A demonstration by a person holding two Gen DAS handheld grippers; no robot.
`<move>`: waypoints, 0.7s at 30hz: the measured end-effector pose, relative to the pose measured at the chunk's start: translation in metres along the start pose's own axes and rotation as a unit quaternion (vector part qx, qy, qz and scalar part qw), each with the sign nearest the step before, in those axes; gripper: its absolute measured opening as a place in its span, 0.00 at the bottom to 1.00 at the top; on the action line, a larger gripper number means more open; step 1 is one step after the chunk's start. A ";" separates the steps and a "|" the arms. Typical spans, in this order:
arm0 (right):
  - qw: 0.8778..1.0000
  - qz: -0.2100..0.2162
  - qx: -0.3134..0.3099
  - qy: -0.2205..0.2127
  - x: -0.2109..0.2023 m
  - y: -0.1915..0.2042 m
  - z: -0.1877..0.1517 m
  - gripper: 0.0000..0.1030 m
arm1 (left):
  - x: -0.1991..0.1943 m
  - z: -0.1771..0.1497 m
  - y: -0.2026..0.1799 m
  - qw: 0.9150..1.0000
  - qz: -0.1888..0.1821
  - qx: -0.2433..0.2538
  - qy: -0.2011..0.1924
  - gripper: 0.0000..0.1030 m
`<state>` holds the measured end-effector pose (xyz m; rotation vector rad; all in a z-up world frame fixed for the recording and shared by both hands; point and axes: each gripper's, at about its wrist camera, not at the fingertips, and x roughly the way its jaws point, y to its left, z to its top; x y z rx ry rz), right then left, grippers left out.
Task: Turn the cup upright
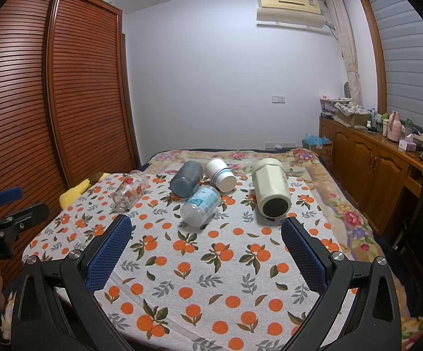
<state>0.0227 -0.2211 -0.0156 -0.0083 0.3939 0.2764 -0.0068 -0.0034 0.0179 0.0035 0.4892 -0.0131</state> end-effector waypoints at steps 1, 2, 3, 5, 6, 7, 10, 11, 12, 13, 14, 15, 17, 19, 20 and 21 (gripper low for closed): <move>1.000 0.000 0.000 0.000 0.000 0.000 0.000 1.00 | 0.000 0.000 0.000 1.000 0.000 0.000 0.000 1.00; 1.000 0.000 0.000 0.000 0.000 0.000 0.000 1.00 | -0.001 0.000 0.000 1.000 0.000 0.000 0.000 1.00; 1.000 0.000 0.000 0.000 0.000 0.000 0.000 1.00 | 0.000 0.000 0.000 1.000 0.000 -0.001 0.000 1.00; 1.000 0.000 0.000 -0.001 0.000 0.000 0.000 1.00 | -0.001 0.001 0.000 1.000 -0.001 -0.001 -0.001 1.00; 1.000 0.000 0.000 -0.001 0.000 0.000 0.000 1.00 | -0.001 0.001 -0.001 1.000 0.000 -0.001 -0.001 1.00; 1.000 0.000 0.000 -0.001 0.000 0.000 0.000 1.00 | -0.001 0.002 -0.001 1.000 -0.001 -0.001 -0.002 1.00; 1.000 0.000 0.000 -0.001 0.000 0.000 0.001 1.00 | -0.001 0.003 -0.003 1.000 -0.002 0.000 -0.002 1.00; 1.000 0.000 0.000 -0.001 0.000 0.000 0.001 1.00 | 0.000 0.003 -0.003 1.000 -0.001 0.001 -0.003 1.00; 1.000 0.000 0.000 -0.001 0.000 0.000 0.001 1.00 | 0.000 0.003 -0.003 1.000 -0.001 0.000 -0.003 1.00; 1.000 0.000 0.000 -0.001 0.000 0.000 0.001 1.00 | -0.001 0.004 -0.003 1.000 0.000 0.001 -0.003 1.00; 1.000 0.000 0.000 -0.001 0.000 0.000 0.001 1.00 | 0.000 0.004 -0.003 1.000 -0.001 0.000 -0.004 1.00; 1.000 0.000 0.000 -0.001 -0.001 0.000 0.001 1.00 | 0.000 0.004 -0.002 1.000 -0.001 0.000 -0.003 1.00; 1.000 0.000 0.000 -0.001 0.000 0.000 0.001 1.00 | -0.001 0.005 -0.003 1.000 0.000 0.000 -0.004 1.00; 1.000 0.000 0.000 -0.001 -0.001 0.000 0.001 1.00 | -0.001 0.004 -0.003 1.000 0.000 0.000 -0.004 1.00; 1.000 0.000 0.000 -0.001 -0.001 0.000 0.001 1.00 | -0.001 0.004 -0.003 1.000 0.000 0.001 -0.004 1.00; 1.000 0.000 0.000 -0.001 -0.001 0.000 0.001 1.00 | -0.001 0.004 -0.003 1.000 -0.001 0.001 -0.004 1.00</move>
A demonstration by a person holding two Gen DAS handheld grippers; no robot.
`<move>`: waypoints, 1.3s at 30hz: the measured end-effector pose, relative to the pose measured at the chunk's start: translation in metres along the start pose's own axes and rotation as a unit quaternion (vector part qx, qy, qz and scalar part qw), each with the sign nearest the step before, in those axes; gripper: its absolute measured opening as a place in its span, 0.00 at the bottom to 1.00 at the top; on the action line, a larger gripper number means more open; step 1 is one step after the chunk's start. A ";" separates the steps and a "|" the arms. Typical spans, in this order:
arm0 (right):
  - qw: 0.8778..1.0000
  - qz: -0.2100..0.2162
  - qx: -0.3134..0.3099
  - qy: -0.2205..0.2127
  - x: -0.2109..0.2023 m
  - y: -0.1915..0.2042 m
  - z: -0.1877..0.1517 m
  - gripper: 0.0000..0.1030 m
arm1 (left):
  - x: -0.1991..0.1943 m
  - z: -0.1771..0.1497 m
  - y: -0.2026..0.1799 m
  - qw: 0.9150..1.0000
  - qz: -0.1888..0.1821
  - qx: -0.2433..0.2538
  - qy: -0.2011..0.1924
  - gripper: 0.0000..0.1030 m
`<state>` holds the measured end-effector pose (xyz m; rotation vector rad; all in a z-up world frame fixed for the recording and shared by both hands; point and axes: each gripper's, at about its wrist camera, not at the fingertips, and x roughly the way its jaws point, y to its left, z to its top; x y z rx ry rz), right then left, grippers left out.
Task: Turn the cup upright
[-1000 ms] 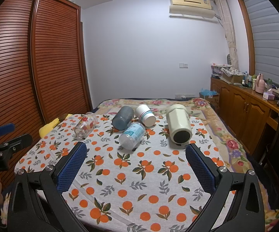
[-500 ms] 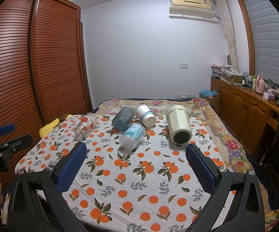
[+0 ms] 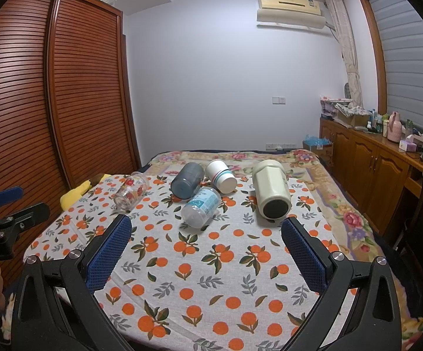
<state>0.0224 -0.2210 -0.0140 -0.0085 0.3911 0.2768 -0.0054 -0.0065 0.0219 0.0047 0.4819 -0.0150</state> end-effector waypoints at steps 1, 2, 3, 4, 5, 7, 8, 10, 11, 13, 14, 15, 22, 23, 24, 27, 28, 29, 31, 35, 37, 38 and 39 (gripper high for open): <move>1.000 0.000 0.000 0.000 0.000 0.000 0.000 1.00 | 0.000 0.000 0.000 1.000 0.000 0.000 0.000 1.00; 1.000 0.000 0.000 0.000 0.000 0.000 0.000 1.00 | 0.000 0.000 0.000 1.000 0.001 0.000 0.000 1.00; 1.000 0.000 0.001 0.000 0.000 0.000 0.000 1.00 | 0.000 0.000 0.000 1.000 0.000 0.000 0.001 1.00; 1.000 0.000 0.000 0.000 0.000 0.000 0.000 1.00 | 0.000 0.000 0.000 1.000 0.000 0.000 0.000 1.00; 1.000 0.000 0.000 0.000 0.000 0.000 0.000 1.00 | 0.000 0.000 0.000 1.000 0.000 0.000 0.000 1.00; 1.000 0.000 0.001 0.000 -0.001 0.000 -0.001 1.00 | 0.000 -0.001 0.000 1.000 0.000 -0.001 0.000 1.00; 1.000 0.000 0.001 0.000 -0.001 0.000 -0.001 1.00 | 0.000 -0.001 0.000 1.000 -0.001 -0.001 -0.001 1.00; 1.000 0.001 0.001 0.001 -0.002 0.000 -0.002 1.00 | 0.001 0.000 -0.001 1.000 -0.005 -0.002 0.001 1.00; 1.000 0.001 0.001 0.002 -0.002 0.000 -0.003 1.00 | 0.002 -0.001 -0.001 1.000 -0.006 -0.003 0.002 1.00; 1.000 0.001 0.002 0.004 0.000 -0.002 0.001 1.00 | 0.005 -0.002 0.000 1.000 -0.006 -0.006 0.005 1.00; 1.000 0.002 0.002 0.005 0.002 -0.002 0.001 1.00 | 0.006 -0.001 0.001 1.000 -0.007 -0.007 0.006 1.00; 1.000 0.001 0.002 0.004 0.002 -0.001 0.000 1.00 | 0.008 -0.001 0.001 1.000 -0.008 -0.007 0.007 1.00; 1.000 0.002 -0.001 0.009 0.010 -0.009 0.007 1.00 | 0.030 0.002 0.004 1.000 -0.014 -0.001 0.021 1.00; 1.000 0.002 -0.001 0.010 0.014 -0.010 0.009 1.00 | 0.035 0.003 0.004 1.000 -0.015 0.001 0.022 1.00; 1.000 0.002 -0.001 0.011 0.016 -0.011 0.007 1.00 | 0.041 0.006 0.005 1.000 -0.015 0.003 0.025 1.00; 1.000 0.007 -0.005 0.018 0.033 -0.017 0.012 1.00 | 0.063 0.012 0.005 0.999 -0.018 0.011 0.038 1.00; 1.000 0.007 -0.006 0.018 0.034 -0.017 0.012 1.00 | 0.068 0.013 0.005 0.999 -0.017 0.013 0.042 1.00; 1.000 0.009 -0.008 0.022 0.040 -0.018 0.013 1.00 | 0.076 0.015 0.005 0.999 -0.018 0.015 0.046 1.00; 1.000 0.011 -0.012 0.025 0.048 -0.020 0.014 1.00 | 0.089 0.017 0.005 0.998 -0.019 0.018 0.051 1.00; 0.999 0.018 -0.020 0.037 0.071 -0.023 0.015 1.00 | 0.119 0.021 0.008 0.997 -0.022 0.015 0.069 1.00; 0.998 0.024 -0.021 0.045 0.086 -0.024 0.017 1.00 | 0.132 0.022 0.009 0.997 -0.022 0.016 0.077 1.00; 0.998 0.026 -0.022 0.047 0.089 -0.024 0.018 1.00 | 0.141 0.023 0.010 0.996 -0.022 0.018 0.081 1.00; 0.998 0.028 -0.023 0.049 0.095 -0.024 0.019 1.00 | 0.145 0.024 0.009 0.996 -0.022 0.019 0.083 1.00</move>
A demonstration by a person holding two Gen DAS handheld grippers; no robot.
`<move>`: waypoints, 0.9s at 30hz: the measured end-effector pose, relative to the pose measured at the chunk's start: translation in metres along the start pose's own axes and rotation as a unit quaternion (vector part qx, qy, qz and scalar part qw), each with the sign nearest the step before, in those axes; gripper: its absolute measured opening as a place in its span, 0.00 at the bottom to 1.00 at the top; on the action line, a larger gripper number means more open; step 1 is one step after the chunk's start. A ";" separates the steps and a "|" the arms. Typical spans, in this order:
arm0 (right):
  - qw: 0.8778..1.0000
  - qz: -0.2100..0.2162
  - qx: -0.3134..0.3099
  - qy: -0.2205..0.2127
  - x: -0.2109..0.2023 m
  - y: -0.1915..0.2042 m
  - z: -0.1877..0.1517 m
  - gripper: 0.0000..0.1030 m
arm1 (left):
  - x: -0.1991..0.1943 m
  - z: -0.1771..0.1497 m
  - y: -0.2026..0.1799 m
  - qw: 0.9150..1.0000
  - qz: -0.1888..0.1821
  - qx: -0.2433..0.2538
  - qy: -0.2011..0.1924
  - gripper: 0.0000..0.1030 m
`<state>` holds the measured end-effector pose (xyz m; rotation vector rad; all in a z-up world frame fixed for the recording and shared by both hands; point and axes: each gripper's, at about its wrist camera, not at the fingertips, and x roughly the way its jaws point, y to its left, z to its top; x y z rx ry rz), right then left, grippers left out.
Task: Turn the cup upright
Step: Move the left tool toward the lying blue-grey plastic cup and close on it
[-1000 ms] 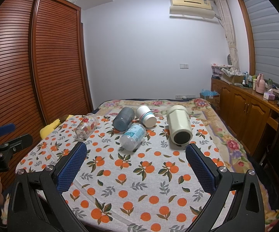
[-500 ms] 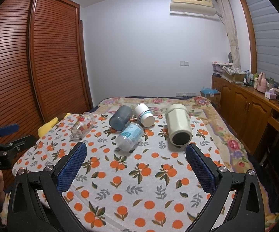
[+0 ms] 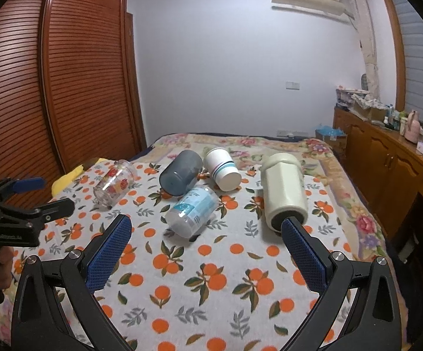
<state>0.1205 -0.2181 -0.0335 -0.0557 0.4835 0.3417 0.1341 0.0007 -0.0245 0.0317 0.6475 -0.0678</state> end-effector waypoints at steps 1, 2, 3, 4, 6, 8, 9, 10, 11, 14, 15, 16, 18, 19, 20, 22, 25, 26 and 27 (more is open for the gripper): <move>1.000 0.002 -0.001 0.002 0.005 0.000 0.002 1.00 | 0.007 0.002 0.001 1.000 0.001 0.001 0.004 1.00; 1.000 0.004 -0.001 0.004 0.008 -0.001 0.003 1.00 | 0.012 0.004 0.001 1.000 0.001 0.002 0.006 1.00; 1.000 0.006 -0.002 0.006 0.012 -0.002 0.004 1.00 | 0.018 0.006 0.002 1.000 -0.001 0.003 0.010 1.00; 1.000 0.010 -0.002 0.009 0.018 -0.002 0.006 1.00 | 0.022 0.008 0.002 1.000 -0.002 0.003 0.013 1.00; 1.000 0.013 -0.004 0.014 0.024 -0.004 0.009 1.00 | 0.033 0.012 0.002 1.000 -0.006 0.004 0.019 1.00; 1.000 0.015 -0.007 0.019 0.033 -0.005 0.011 1.00 | 0.043 0.017 0.002 1.000 -0.012 0.003 0.025 1.00; 1.000 0.016 -0.007 0.020 0.035 -0.006 0.012 1.00 | 0.049 0.020 0.003 0.999 -0.018 0.001 0.032 1.00; 1.000 0.017 -0.007 0.021 0.037 -0.007 0.013 1.00 | 0.054 0.023 0.003 0.999 -0.022 -0.001 0.038 1.00; 1.000 0.019 -0.008 0.023 0.040 -0.008 0.014 1.00 | 0.060 0.026 0.003 0.999 -0.028 -0.001 0.045 1.00; 0.999 0.020 -0.008 0.028 0.048 -0.011 0.016 1.00 | 0.075 0.037 -0.002 0.998 -0.031 0.014 0.051 1.00; 0.999 0.022 -0.008 0.030 0.052 -0.013 0.018 1.00 | 0.079 0.040 -0.004 0.998 -0.032 0.020 0.053 1.00; 0.999 0.023 -0.008 0.033 0.055 -0.014 0.019 1.00 | 0.085 0.044 -0.006 0.997 -0.034 0.025 0.057 1.00; 0.999 0.025 -0.009 0.035 0.060 -0.016 0.022 1.00 | 0.098 0.052 -0.010 0.996 -0.043 0.032 0.066 1.00; 0.999 0.027 -0.011 0.037 0.063 -0.017 0.023 1.00 | 0.102 0.055 -0.011 0.996 -0.047 0.033 0.069 1.00; 0.999 0.027 -0.012 0.038 0.066 -0.018 0.023 1.00 | 0.108 0.059 -0.013 0.995 -0.056 0.034 0.074 0.99; 0.999 0.030 -0.014 0.041 0.070 -0.019 0.026 1.00 | 0.120 0.066 -0.015 0.993 -0.070 0.034 0.083 0.99; 0.998 0.034 -0.016 0.044 0.075 -0.022 0.028 1.00 | 0.136 0.075 -0.015 0.991 -0.089 0.027 0.097 0.98; 0.998 0.034 -0.016 0.045 0.077 -0.023 0.029 1.00 | 0.143 0.079 -0.014 0.990 -0.097 0.020 0.104 0.97; 0.998 0.035 -0.017 0.045 0.077 -0.023 0.030 1.00 | 0.149 0.083 -0.014 0.989 -0.101 0.013 0.109 0.96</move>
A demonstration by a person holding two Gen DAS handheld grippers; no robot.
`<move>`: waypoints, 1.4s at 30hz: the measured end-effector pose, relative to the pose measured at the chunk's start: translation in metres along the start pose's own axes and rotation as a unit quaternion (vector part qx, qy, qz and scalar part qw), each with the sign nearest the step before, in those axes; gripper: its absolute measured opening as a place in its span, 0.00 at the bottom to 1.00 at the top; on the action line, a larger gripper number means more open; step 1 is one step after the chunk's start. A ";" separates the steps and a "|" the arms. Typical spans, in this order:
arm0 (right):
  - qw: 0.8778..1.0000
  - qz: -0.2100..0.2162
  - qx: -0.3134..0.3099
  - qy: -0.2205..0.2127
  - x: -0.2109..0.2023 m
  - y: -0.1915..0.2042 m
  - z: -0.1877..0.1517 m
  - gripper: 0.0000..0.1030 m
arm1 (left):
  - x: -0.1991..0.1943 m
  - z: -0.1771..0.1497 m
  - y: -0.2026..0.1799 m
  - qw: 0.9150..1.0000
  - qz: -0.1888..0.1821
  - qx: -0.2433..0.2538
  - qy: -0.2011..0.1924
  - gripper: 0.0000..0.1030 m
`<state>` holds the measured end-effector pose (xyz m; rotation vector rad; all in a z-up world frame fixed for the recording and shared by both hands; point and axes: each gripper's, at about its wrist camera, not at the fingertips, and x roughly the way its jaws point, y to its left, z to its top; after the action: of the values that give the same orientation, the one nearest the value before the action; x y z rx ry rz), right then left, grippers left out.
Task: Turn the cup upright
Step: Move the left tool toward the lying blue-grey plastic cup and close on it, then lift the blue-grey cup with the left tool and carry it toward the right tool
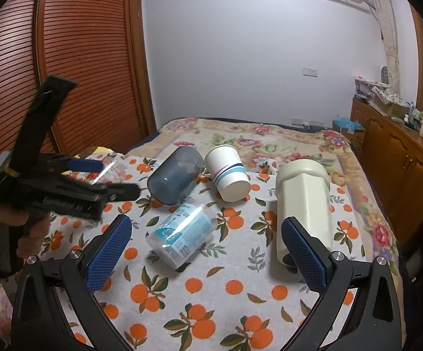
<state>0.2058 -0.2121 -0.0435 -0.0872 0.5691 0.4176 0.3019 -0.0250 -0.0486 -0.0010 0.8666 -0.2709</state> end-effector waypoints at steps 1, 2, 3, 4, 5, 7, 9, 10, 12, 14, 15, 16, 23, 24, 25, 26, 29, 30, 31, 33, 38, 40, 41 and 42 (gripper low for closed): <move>1.000 0.000 -0.001 0.001 0.001 -0.001 0.001 1.00 | 0.005 0.005 0.003 1.000 -0.005 -0.006 0.005 0.94; 1.000 0.000 -0.001 0.001 0.003 -0.002 0.001 1.00 | 0.011 0.010 0.006 1.000 -0.009 -0.010 0.011 0.93; 1.000 0.001 -0.001 0.003 0.005 -0.004 0.002 1.00 | 0.017 0.015 0.008 1.000 -0.011 -0.012 0.017 0.93; 1.000 0.001 0.000 0.006 0.007 -0.005 0.003 1.00 | 0.021 0.018 0.008 1.000 -0.011 -0.013 0.020 0.90; 1.000 0.001 0.000 0.008 0.009 -0.007 0.003 1.00 | 0.026 0.022 0.009 1.000 -0.011 -0.013 0.024 0.89; 1.000 0.001 0.000 0.011 0.014 -0.010 0.005 1.00 | 0.035 0.029 0.010 0.999 -0.006 -0.010 0.031 0.87; 1.000 0.000 0.000 0.010 0.015 -0.012 0.007 1.00 | 0.046 0.036 0.012 0.999 -0.004 -0.008 0.041 0.87; 1.000 0.000 0.000 0.010 0.015 -0.012 0.008 1.00 | 0.052 0.039 0.013 0.999 -0.003 -0.011 0.048 0.87; 1.000 0.001 -0.001 0.009 0.016 -0.013 0.010 1.00 | 0.064 0.045 0.016 0.998 -0.004 -0.017 0.059 0.86; 1.000 0.001 0.000 0.008 0.016 -0.013 0.011 1.00 | 0.074 0.050 0.017 0.998 -0.002 -0.018 0.067 0.86; 1.000 0.002 0.000 0.008 0.016 -0.013 0.011 1.00 | 0.079 0.052 0.017 0.997 -0.005 -0.019 0.073 0.86; 1.000 0.002 0.000 0.008 0.016 -0.012 0.010 1.00 | 0.083 0.054 0.018 0.996 -0.012 -0.022 0.081 0.86; 1.000 0.004 0.001 0.008 0.016 -0.012 0.010 1.00 | 0.119 0.066 0.026 0.990 -0.018 -0.051 0.127 0.83; 1.000 0.004 0.002 0.007 0.016 -0.012 0.010 1.00 | 0.124 0.066 0.026 0.990 -0.016 -0.049 0.133 0.81; 1.000 0.004 0.002 0.007 0.017 -0.012 0.010 1.00 | 0.128 0.065 0.026 0.989 -0.014 -0.047 0.138 0.74; 1.000 0.004 0.001 0.007 0.017 -0.012 0.010 1.00 | 0.131 0.065 0.027 0.989 -0.019 -0.049 0.141 0.68; 1.000 0.003 0.002 0.007 0.016 -0.012 0.010 1.00 | 0.130 0.064 0.026 0.989 -0.016 -0.055 0.139 0.66; 1.000 0.004 0.002 0.007 0.016 -0.012 0.010 1.00 | 0.127 0.063 0.026 0.990 -0.009 -0.051 0.134 0.66; 1.000 0.003 0.002 0.007 0.016 -0.012 0.009 1.00 | 0.126 0.063 0.026 0.990 -0.009 -0.051 0.133 0.66; 1.000 0.003 0.001 0.008 0.015 -0.011 0.009 1.00 | 0.119 0.060 0.027 0.990 -0.012 -0.054 0.128 0.66; 1.000 0.003 0.004 0.006 0.011 -0.010 0.008 1.00 | 0.089 0.049 0.024 0.993 -0.010 -0.046 0.110 0.66; 1.000 0.004 0.003 0.007 0.009 -0.008 0.007 1.00 | 0.078 0.044 0.023 0.994 -0.009 -0.045 0.103 0.66; 1.000 0.004 0.003 0.007 0.008 -0.006 0.006 1.00 | 0.070 0.039 0.023 0.994 -0.011 -0.044 0.100 0.66; 1.000 0.004 0.002 0.008 0.006 -0.005 0.005 1.00 | 0.066 0.036 0.023 0.994 -0.011 -0.044 0.097 0.66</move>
<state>0.2153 -0.2132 -0.0426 -0.0849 0.5852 0.4233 0.3746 -0.0225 -0.0771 -0.0671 1.0725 -0.2560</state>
